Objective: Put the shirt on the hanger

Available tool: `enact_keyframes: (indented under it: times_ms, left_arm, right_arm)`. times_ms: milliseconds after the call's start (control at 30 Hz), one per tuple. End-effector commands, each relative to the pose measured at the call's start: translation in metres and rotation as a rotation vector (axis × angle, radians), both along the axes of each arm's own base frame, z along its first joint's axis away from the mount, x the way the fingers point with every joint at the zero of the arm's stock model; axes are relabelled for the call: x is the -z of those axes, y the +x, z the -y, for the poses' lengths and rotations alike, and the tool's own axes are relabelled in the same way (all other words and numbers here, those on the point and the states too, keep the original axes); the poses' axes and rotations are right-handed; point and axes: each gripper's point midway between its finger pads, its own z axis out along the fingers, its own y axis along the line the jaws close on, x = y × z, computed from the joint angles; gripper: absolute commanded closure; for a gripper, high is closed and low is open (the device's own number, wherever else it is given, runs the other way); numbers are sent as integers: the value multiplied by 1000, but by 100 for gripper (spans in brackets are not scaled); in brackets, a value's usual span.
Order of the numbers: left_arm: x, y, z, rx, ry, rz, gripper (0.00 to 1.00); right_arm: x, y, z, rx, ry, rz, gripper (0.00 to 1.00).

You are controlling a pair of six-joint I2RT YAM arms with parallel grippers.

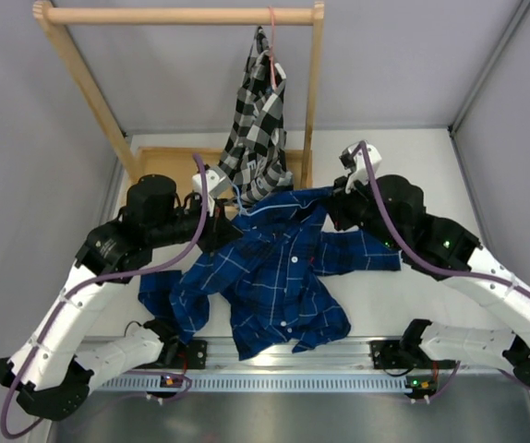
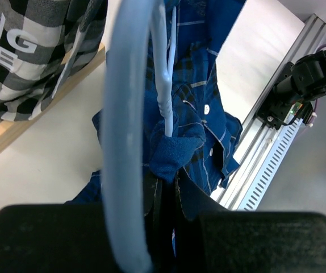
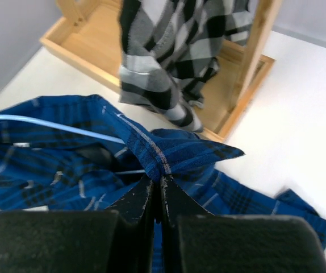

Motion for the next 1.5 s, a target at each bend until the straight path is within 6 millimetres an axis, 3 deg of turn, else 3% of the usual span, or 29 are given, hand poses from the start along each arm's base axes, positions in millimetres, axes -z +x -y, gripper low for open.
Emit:
enact_keyframes:
  times_ms: [0, 167, 333, 433, 467, 500, 633, 667, 733, 833, 900, 933, 1033, 1067, 1100, 1133, 1167, 1200, 1300, 1333, 1400, 1433, 1467]
  left_arm:
    - [-7, -2, -2, -28, -40, -5, 100]
    - [-51, 8, 8, -89, -230, 56, 100]
    - [-95, 7, 13, -69, -342, 129, 100]
    - [-128, -15, 23, 83, -466, 257, 100]
    - [-142, -20, 22, 102, -546, 313, 100]
    - [-148, -23, 22, 111, -581, 337, 100]
    - [-167, -35, 32, 223, -674, 372, 100]
    - [-164, -31, 40, 245, -673, 341, 100]
    - [-162, -35, 46, 303, -674, 339, 100]
    - [-150, -35, 50, 338, -657, 333, 100]
    - [-145, -36, 50, 339, -644, 345, 100]
    - [-138, -33, 50, 326, -624, 329, 100]
    - [-119, -18, 48, 264, -522, 327, 100]
    - [-114, -15, 48, 253, -496, 326, 100]
    - [-109, -13, 47, 244, -476, 325, 100]
    - [-106, -12, 46, 235, -461, 329, 100]
    - [-100, -11, 45, 233, -441, 326, 100]
    - [-96, -12, 46, 245, -434, 323, 100]
    - [-81, -20, 54, 335, -418, 285, 100]
    - [-74, -19, 59, 358, -410, 255, 100]
    - [-69, -32, 65, 460, -415, 203, 100]
    - [-64, -33, 70, 491, -412, 169, 100]
    - [-63, -37, 72, 513, -412, 160, 100]
  right_arm:
    - [-47, -19, -14, -110, 181, 47, 100]
    - [-55, -60, -45, -340, 413, -21, 100]
    - [-85, -87, -34, -401, 686, -16, 100]
    - [-93, -104, -35, -475, 767, -52, 100]
    - [-85, -111, -40, -508, 782, -91, 100]
    - [-89, -115, -42, -536, 816, -82, 100]
    - [-58, -127, -64, -593, 805, -170, 100]
    - [-42, -124, -70, -578, 788, -193, 100]
    - [-36, -128, -77, -600, 795, -195, 100]
    - [-8, -125, -75, -566, 772, -200, 97]
    - [-3, -124, -63, -531, 776, -184, 81]
    - [5, -122, -59, -507, 759, -185, 65]
    - [31, -126, -36, -470, 643, -164, 51]
    - [27, -134, -21, -477, 647, -136, 48]
    - [50, -139, -11, -457, 572, -182, 45]
    - [57, -142, -2, -453, 538, -173, 40]
    - [49, -148, 14, -452, 553, -138, 39]
    - [63, -153, 26, -435, 503, -166, 39]
    - [31, -164, 58, -438, 528, -57, 35]
    - [11, -168, 70, -443, 531, 0, 33]
    - [-6, -165, 74, -432, 508, 44, 32]
    - [-25, -165, 81, -436, 486, 100, 32]
    - [-24, -155, 67, -429, 412, 79, 32]
